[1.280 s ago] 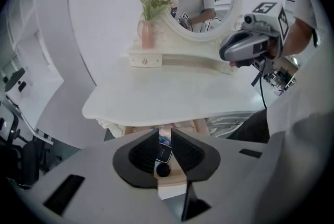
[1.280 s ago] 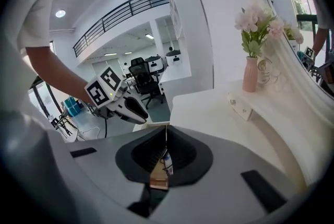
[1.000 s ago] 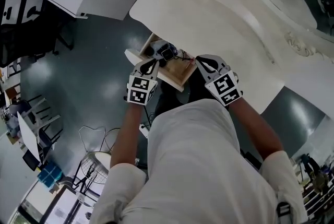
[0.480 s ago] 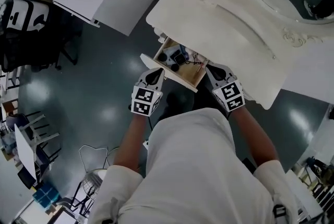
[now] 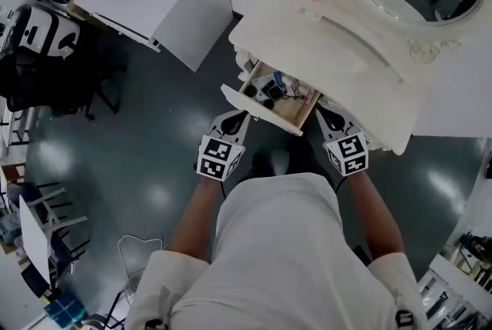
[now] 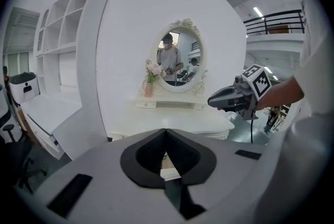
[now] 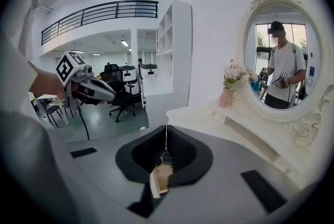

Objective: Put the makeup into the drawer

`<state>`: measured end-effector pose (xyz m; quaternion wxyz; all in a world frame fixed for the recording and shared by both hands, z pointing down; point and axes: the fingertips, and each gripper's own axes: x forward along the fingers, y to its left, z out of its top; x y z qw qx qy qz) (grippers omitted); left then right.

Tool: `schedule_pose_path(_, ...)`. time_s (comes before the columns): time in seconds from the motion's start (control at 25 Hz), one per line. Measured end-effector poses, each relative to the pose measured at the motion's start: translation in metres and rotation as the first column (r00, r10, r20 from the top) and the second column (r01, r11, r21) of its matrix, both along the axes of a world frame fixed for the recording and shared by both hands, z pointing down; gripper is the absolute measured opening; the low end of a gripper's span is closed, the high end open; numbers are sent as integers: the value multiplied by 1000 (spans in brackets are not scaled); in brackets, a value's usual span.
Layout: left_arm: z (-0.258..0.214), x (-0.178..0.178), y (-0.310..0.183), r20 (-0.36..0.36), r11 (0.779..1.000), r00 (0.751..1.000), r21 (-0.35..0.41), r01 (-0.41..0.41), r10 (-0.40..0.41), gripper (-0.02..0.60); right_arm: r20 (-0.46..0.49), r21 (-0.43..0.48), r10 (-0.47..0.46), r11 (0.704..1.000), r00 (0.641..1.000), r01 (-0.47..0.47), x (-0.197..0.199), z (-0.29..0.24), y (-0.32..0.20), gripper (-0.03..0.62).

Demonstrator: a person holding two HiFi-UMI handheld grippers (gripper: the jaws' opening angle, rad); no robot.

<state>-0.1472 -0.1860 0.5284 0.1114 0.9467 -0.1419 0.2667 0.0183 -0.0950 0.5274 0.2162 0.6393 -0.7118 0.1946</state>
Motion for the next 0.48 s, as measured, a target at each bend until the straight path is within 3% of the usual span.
schedule_pose_path(0.24, -20, -6, 17, -37, 998, 998, 17, -57, 58, 17, -8, 34, 76, 997, 997, -76, -3, -23, 29, 29)
schedule_pose_path(0.48, -29, -1, 36, -51, 997, 996, 24, -77, 78, 17, -21, 47, 95, 994, 995, -93, 2, -37, 53, 29)
